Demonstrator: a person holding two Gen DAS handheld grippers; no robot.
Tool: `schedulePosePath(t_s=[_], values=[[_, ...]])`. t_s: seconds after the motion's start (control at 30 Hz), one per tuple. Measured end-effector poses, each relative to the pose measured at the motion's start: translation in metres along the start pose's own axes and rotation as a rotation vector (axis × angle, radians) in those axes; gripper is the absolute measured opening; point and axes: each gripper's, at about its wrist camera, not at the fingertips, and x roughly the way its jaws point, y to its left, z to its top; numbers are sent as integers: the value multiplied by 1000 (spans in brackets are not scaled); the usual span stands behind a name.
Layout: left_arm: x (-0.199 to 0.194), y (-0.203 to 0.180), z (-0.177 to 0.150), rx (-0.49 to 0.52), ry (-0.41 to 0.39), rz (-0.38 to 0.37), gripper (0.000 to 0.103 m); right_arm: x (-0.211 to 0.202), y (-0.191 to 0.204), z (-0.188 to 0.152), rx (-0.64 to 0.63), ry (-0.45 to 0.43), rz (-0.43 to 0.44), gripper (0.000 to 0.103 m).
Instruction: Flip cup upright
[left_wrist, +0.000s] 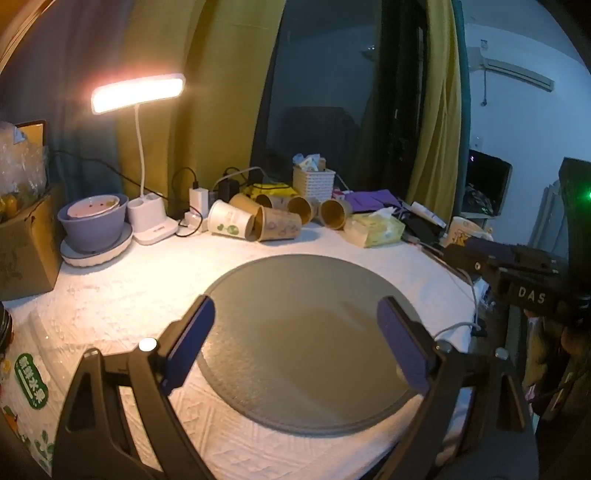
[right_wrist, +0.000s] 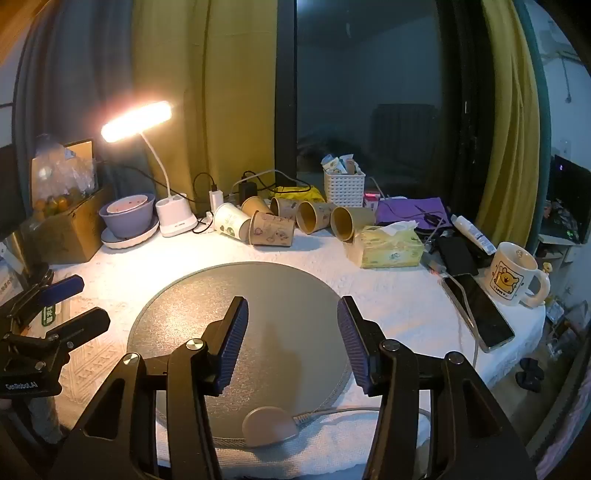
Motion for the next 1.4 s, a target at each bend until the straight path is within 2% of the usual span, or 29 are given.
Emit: schedulePosePath(t_s=[0.17, 1.4], values=[[0, -2, 0, 6, 1, -2, 91, 0, -1, 1, -7, -1, -4, 59], [2, -9, 6, 25, -2, -4, 91, -5, -10, 2, 0, -14, -7, 59]])
